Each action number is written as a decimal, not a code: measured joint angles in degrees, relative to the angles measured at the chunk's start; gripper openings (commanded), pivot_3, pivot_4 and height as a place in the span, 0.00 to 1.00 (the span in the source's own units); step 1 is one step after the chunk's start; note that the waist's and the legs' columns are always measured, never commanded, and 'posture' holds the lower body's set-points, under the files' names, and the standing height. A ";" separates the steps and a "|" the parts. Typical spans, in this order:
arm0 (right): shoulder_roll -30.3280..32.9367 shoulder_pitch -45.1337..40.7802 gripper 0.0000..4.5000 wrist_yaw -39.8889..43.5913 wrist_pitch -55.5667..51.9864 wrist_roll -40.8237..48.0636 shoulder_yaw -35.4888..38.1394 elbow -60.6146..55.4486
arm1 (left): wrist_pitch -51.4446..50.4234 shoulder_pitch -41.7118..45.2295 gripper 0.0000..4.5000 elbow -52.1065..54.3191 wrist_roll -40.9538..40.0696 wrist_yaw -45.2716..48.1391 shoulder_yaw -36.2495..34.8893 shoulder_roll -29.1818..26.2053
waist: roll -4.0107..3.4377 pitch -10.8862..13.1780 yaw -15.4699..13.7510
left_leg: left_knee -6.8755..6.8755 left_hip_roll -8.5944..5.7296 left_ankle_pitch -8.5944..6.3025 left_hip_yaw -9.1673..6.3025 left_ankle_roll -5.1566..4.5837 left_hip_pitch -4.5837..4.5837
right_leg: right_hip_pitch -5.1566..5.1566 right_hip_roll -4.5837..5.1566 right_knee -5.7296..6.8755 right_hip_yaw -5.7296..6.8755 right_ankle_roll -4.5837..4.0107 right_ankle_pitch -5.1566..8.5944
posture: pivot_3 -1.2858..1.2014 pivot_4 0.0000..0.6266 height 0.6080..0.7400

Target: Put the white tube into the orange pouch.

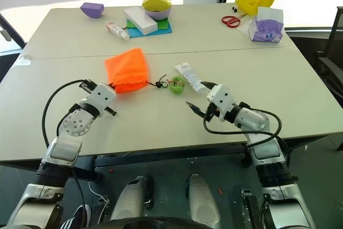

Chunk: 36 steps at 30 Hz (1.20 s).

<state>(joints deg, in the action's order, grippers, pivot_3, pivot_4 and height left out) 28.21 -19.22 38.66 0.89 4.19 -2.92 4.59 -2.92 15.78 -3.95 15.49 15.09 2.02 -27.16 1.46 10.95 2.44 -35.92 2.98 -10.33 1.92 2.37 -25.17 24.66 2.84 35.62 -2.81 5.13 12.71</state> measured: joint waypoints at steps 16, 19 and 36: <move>-6.54 -13.17 0.99 -10.19 -35.15 6.09 2.83 3.44 | -0.13 -1.41 0.01 2.60 0.25 -0.42 0.00 0.46 | 0.00 0.00 -0.16 | 0.22 0.01 0.01 0.01 -0.02 -0.09 | 0.12 -0.01 -0.07 0.01 0.02 -0.01 | 0.52 0.24 1.00; -6.31 -14.02 0.99 -12.11 -39.60 5.46 2.59 3.43 | -0.23 -1.55 0.01 2.68 0.26 -0.52 0.00 0.82 | 0.00 0.00 -0.21 | 0.25 0.01 0.02 0.01 -0.02 -0.16 | 0.21 -0.02 -0.07 0.01 0.02 -0.01 | 0.52 0.24 1.00; -4.77 -23.18 0.99 -14.46 -62.62 7.06 -0.47 0.19 | 0.02 -1.56 0.01 2.85 0.37 -1.54 0.77 1.95 | 0.00 0.00 -0.03 | 0.26 0.02 0.02 0.02 -0.03 -0.23 | 0.36 -0.05 0.05 0.00 0.03 -0.01 | 0.52 0.24 1.00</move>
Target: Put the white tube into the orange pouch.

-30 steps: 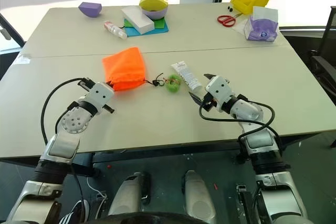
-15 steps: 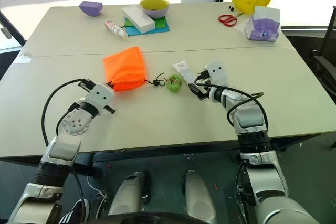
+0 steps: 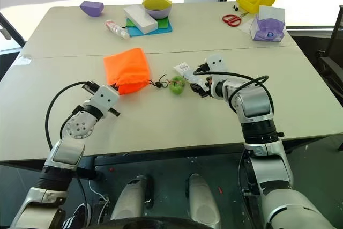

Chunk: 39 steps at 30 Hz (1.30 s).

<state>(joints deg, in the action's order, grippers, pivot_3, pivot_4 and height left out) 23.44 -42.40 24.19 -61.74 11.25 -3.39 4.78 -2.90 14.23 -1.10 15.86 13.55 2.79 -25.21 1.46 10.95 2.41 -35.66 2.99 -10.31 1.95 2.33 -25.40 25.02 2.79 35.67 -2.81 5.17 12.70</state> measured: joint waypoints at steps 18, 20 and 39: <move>0.56 -1.89 0.39 1.46 1.36 -2.61 -4.15 5.62 | 0.14 -0.04 0.00 0.01 0.03 -0.15 0.53 0.75 | 0.00 0.00 0.03 | 0.00 0.00 0.00 -0.01 -0.01 -0.02 | 0.10 -0.03 0.15 0.00 0.01 0.00 | 0.52 0.24 1.00; 0.59 -1.89 0.39 1.52 1.57 -2.93 -4.32 5.62 | 0.28 -0.04 0.00 0.01 0.03 -0.15 0.54 0.75 | 0.00 0.00 0.02 | -0.01 0.00 0.00 -0.01 -0.01 -0.02 | 0.10 -0.04 0.17 0.00 0.01 0.00 | 0.52 0.24 1.00; 6.10 4.85 0.39 12.10 -5.75 7.50 -6.43 -23.96 | 1.08 0.11 0.00 0.12 -0.12 0.10 0.68 0.82 | 0.01 0.00 0.12 | 0.04 0.04 0.00 -0.07 0.00 -0.03 | 0.22 -0.08 0.30 -0.01 0.06 0.06 | 0.52 0.24 1.00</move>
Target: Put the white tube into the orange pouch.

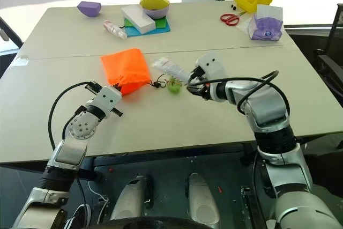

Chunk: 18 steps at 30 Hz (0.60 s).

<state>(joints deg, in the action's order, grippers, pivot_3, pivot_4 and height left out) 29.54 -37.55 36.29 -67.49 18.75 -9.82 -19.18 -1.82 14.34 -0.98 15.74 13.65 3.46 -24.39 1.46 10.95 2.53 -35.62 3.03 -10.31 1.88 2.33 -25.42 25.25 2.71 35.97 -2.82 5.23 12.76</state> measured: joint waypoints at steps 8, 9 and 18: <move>-4.98 5.57 0.39 -1.11 4.46 -0.72 -11.25 1.62 | -0.47 0.09 0.00 0.02 -0.05 0.92 0.22 0.31 | 0.00 0.00 -0.07 | -0.15 -0.05 0.00 0.06 0.01 -0.06 | -0.04 0.12 -0.03 0.00 -0.02 -0.01 | 0.52 0.24 1.00; -5.68 5.48 0.39 -1.46 5.00 -1.17 -11.75 2.47 | -0.49 0.09 0.00 0.04 -0.06 0.98 0.21 0.31 | 0.00 0.00 -0.06 | -0.15 -0.05 0.00 0.05 0.01 -0.06 | -0.04 0.12 -0.03 0.00 -0.02 -0.01 | 0.52 0.24 1.00; -12.30 0.47 0.39 -7.47 10.45 -5.35 -10.00 14.68 | -1.41 -0.19 0.00 1.76 -0.09 1.76 0.08 -0.19 | 0.01 -0.01 -0.14 | -0.04 -0.02 0.00 0.04 0.01 -0.06 | 0.02 0.06 -0.01 0.01 -0.03 -0.02 | 0.52 0.24 1.00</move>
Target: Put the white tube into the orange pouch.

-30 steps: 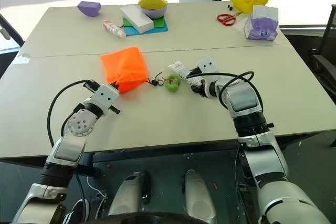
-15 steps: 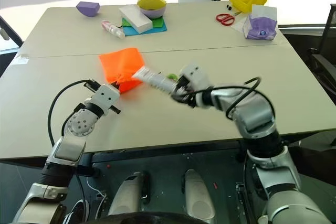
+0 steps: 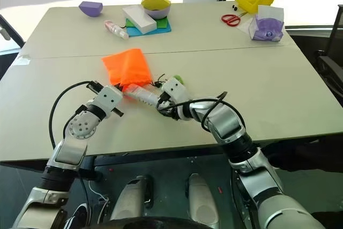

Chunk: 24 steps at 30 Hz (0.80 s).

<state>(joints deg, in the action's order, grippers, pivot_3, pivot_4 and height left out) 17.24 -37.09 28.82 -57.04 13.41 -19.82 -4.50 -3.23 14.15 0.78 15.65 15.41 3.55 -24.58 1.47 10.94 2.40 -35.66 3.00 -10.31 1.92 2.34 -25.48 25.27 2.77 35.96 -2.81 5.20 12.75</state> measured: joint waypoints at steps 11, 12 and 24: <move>-10.65 -4.13 0.39 -5.66 2.95 -2.74 1.42 9.95 | -0.23 0.26 0.00 0.11 0.00 0.35 0.03 0.28 | 0.00 0.00 0.16 | -0.01 0.04 0.00 -0.01 0.00 0.02 | 0.04 -0.07 0.11 0.00 0.01 -0.01 | 0.52 0.24 1.00; -11.30 -4.49 0.39 -6.06 3.45 -3.14 1.49 10.88 | -0.23 0.27 0.00 0.12 0.01 0.36 0.03 0.28 | 0.00 0.00 0.15 | -0.01 0.04 0.00 0.00 0.00 0.02 | 0.04 -0.07 0.10 0.00 0.01 -0.01 | 0.52 0.24 1.00; -16.53 -9.47 0.39 -8.73 8.67 -6.33 2.34 21.07 | -1.57 0.18 0.00 0.50 0.02 -0.24 -0.10 0.50 | 0.00 0.00 0.19 | 0.05 0.04 0.00 0.00 0.00 0.01 | 0.06 -0.08 0.09 0.00 0.03 0.00 | 0.52 0.24 1.00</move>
<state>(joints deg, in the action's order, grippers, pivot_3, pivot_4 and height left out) 0.72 -46.55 20.10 -48.37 7.07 -17.48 16.57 -4.80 14.33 1.28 15.67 15.17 3.45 -24.08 1.47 10.94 2.59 -35.61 3.04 -10.30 1.92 2.34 -25.48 25.33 2.69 36.05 -2.81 5.23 12.74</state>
